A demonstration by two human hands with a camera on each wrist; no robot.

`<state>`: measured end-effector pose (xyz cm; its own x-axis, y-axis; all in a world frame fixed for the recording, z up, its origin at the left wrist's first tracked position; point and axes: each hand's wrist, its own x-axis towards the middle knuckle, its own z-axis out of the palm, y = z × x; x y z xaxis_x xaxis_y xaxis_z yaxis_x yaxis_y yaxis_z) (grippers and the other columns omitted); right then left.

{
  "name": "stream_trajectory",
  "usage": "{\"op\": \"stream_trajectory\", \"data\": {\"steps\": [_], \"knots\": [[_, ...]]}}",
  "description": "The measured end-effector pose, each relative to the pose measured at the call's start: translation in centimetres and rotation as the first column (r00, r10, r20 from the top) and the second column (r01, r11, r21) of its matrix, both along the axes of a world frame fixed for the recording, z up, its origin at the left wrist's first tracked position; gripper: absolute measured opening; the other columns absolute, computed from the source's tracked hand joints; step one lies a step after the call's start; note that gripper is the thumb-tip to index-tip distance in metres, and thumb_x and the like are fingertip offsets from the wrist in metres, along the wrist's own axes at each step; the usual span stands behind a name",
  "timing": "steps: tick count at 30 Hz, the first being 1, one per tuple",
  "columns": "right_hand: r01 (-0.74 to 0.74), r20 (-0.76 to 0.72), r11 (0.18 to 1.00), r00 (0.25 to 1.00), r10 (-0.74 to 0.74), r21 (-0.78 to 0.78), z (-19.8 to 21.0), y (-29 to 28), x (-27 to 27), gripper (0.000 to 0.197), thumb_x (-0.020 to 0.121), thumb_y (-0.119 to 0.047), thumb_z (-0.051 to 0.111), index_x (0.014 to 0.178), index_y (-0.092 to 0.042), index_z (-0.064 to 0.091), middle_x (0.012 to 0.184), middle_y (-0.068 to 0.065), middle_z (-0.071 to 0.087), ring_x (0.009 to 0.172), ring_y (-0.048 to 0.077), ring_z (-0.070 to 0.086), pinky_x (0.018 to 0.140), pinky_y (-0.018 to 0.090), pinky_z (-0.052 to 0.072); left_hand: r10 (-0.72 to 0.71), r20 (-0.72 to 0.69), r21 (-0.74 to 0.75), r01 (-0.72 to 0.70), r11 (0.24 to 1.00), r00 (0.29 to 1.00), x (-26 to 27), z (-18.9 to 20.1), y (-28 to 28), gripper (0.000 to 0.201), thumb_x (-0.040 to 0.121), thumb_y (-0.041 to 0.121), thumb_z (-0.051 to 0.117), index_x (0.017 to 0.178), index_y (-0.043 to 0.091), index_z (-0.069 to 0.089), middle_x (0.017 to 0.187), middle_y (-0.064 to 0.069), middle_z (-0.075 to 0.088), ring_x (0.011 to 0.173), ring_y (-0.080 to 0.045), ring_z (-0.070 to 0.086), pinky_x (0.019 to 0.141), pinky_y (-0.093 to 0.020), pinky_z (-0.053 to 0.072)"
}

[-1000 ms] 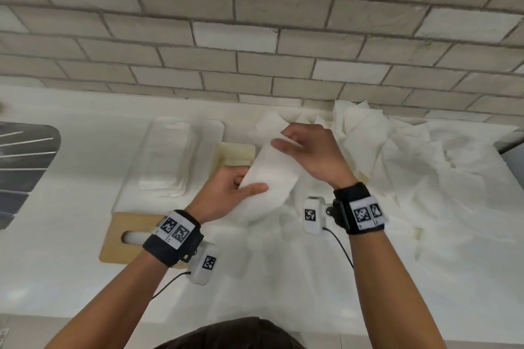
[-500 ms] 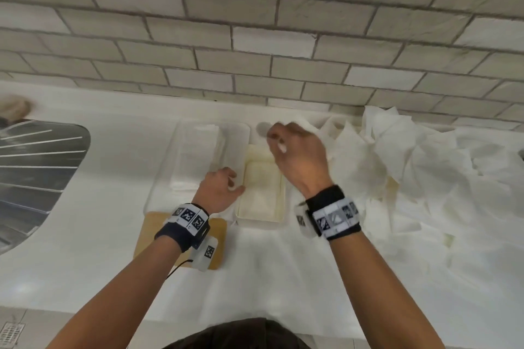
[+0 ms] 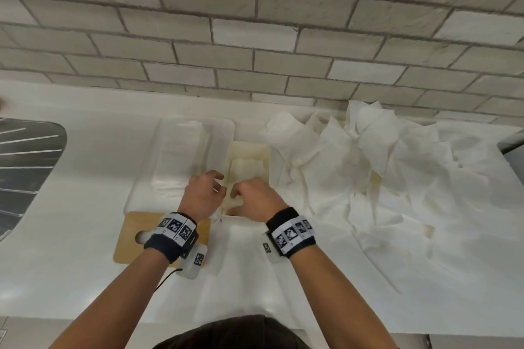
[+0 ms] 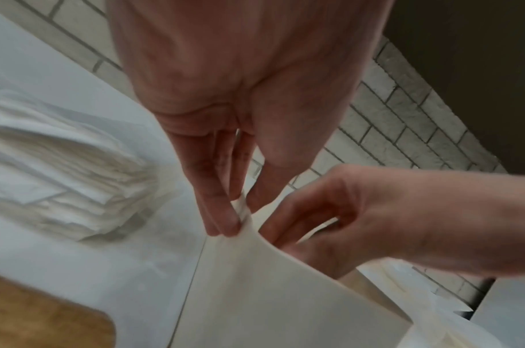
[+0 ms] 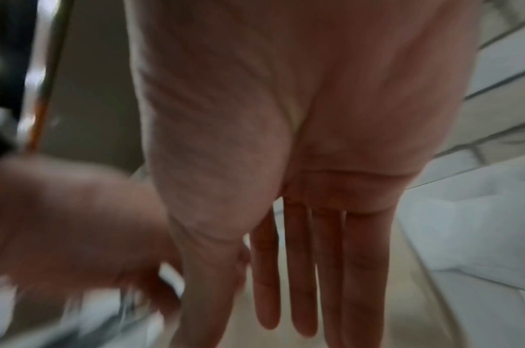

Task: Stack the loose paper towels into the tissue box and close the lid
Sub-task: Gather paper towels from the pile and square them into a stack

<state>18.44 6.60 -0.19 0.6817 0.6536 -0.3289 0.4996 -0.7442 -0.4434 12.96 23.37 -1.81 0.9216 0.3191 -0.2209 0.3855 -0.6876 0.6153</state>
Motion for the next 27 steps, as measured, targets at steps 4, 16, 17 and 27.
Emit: {"op": "stream_trajectory", "data": {"steps": [4, 16, 17, 27], "knots": [[0.299, 0.099, 0.904, 0.934, -0.343, 0.305, 1.3, -6.3, 3.8, 0.031, 0.094, -0.049, 0.068, 0.106, -0.021, 0.074, 0.106, -0.002, 0.079, 0.097, 0.022, 0.074, 0.087, 0.034, 0.059, -0.001, 0.231, 0.103, -0.023, 0.994, 0.973, -0.9, 2.5, -2.3, 0.039, 0.094, 0.016, 0.077, 0.131, 0.013, 0.067, 0.119, -0.009, 0.073, 0.109, -0.03, 0.069, 0.09, -0.044, 0.058], [0.605, 0.103, 0.79, 0.783, -0.613, 0.096, -4.2, -21.7, 7.9, 0.03, 0.097, -0.019, 0.068, 0.125, -0.014, 0.06, 0.118, 0.009, 0.07, 0.115, 0.032, 0.067, 0.092, 0.04, 0.055, -0.341, 0.278, 0.004, 0.354, 0.935, 0.898, 1.9, 5.0, -18.6, 0.026, 0.101, 0.02, 0.068, 0.127, 0.02, 0.067, 0.121, 0.004, 0.072, 0.112, -0.011, 0.067, 0.097, -0.034, 0.056], [0.545, 0.132, 0.822, 0.814, -0.566, 0.168, -3.0, -22.3, 7.5, 0.029, 0.096, -0.014, 0.069, 0.124, -0.016, 0.061, 0.115, 0.008, 0.069, 0.11, 0.03, 0.068, 0.087, 0.04, 0.056, -0.365, 0.287, 0.021, 0.376, 0.926, 0.885, 2.5, 5.2, -19.3, 0.032, 0.101, 0.018, 0.068, 0.132, 0.02, 0.064, 0.129, 0.002, 0.069, 0.119, -0.014, 0.063, 0.103, -0.031, 0.052], [0.111, 0.193, 0.787, 0.94, -0.282, 0.607, 13.9, -26.4, 5.8, 0.034, 0.095, -0.022, 0.084, 0.125, -0.027, 0.068, 0.108, -0.016, 0.076, 0.104, 0.001, 0.073, 0.092, 0.021, 0.058, -0.384, 0.337, -0.096, 0.437, 0.894, 0.86, 7.5, 9.0, -21.3, 0.032, 0.102, 0.038, 0.07, 0.131, 0.029, 0.062, 0.114, 0.007, 0.077, 0.109, -0.016, 0.071, 0.099, -0.043, 0.055]]}}
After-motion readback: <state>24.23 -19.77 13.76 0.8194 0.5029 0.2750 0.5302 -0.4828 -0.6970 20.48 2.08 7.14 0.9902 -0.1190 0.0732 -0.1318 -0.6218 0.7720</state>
